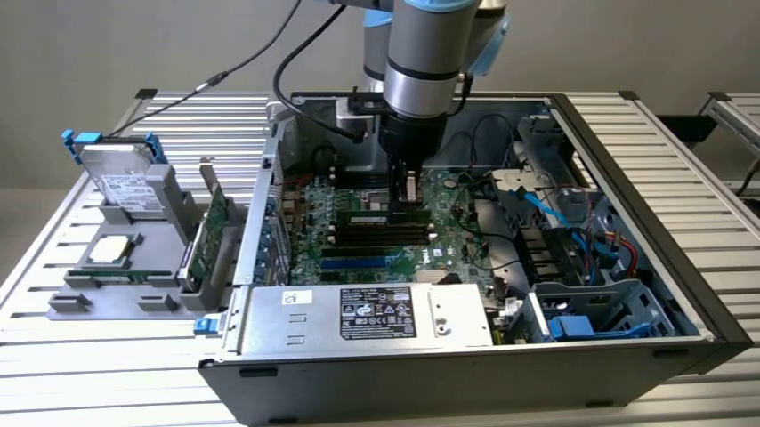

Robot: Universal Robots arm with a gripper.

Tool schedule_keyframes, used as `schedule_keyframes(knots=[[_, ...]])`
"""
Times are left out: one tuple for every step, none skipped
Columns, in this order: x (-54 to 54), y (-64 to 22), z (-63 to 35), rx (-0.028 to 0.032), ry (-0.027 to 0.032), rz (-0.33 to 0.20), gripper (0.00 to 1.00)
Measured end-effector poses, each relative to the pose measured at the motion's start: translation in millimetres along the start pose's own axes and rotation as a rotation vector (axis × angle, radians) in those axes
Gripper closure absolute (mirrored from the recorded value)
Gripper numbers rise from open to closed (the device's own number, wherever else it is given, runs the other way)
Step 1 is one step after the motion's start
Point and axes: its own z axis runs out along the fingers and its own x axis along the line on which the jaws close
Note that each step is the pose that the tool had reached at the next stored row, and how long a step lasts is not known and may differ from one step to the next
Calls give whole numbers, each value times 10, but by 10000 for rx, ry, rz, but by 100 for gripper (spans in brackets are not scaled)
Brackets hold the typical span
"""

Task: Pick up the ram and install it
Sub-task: 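Pick up the ram and move it above insertion slot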

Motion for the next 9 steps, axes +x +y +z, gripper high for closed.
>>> schedule_keyframes(knots=[[0, -1, 9, 0, 24, 1, 86], [0, -1, 15, -2, 50, 3, 86], [0, -2, 18, -10, 79, 4, 86], [0, -2, 19, -18, 105, 6, 86], [0, -1, 19, -23, 114, 6, 86], [1, -1, 20, -27, 116, 6, 86], [0, -1, 23, -30, 112, 7, 86], [-1, -2, 29, -30, 111, 7, 86], [-1, -2, 37, -32, 119, 7, 86]])
